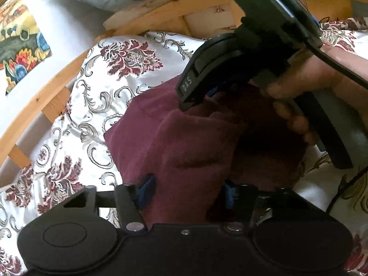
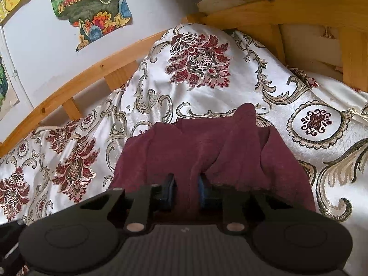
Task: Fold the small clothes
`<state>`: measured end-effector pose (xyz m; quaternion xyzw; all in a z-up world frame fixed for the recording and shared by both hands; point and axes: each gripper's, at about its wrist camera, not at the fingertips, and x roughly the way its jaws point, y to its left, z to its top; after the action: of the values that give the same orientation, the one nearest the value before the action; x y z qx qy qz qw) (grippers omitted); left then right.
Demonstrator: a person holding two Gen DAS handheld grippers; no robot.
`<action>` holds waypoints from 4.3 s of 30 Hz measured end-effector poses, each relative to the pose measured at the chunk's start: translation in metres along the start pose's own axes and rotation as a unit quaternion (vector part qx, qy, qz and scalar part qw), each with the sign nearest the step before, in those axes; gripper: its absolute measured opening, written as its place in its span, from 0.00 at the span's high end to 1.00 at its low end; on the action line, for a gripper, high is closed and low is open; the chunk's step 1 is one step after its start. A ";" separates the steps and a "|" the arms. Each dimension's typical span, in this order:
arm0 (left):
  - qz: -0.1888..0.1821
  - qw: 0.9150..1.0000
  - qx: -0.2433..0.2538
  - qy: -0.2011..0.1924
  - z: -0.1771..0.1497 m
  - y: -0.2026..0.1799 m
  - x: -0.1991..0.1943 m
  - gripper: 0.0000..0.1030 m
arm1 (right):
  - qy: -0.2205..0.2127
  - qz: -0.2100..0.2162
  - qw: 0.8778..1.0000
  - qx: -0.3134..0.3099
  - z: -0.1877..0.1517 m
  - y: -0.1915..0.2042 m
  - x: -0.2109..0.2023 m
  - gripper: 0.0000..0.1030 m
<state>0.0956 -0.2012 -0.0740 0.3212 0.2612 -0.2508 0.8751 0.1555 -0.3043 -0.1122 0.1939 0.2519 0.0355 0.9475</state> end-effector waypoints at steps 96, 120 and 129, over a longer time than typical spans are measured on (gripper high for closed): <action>-0.081 0.927 -0.364 0.042 -0.053 0.048 0.001 0.00 | -0.088 -0.053 0.994 0.034 -0.009 -0.047 -0.067 0.28; -0.063 0.935 -0.348 0.035 -0.055 0.040 -0.003 0.00 | -0.125 -0.080 0.983 -0.106 -0.011 -0.006 -0.069 0.83; -0.090 0.930 -0.354 0.026 -0.054 0.049 -0.006 0.01 | -0.119 -0.087 0.986 -0.080 -0.006 -0.029 -0.056 0.84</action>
<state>0.1044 -0.1293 -0.0846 -0.0282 0.3838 -0.2115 0.8984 0.1029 -0.3383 -0.1019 0.0978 0.1495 -0.0503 0.9826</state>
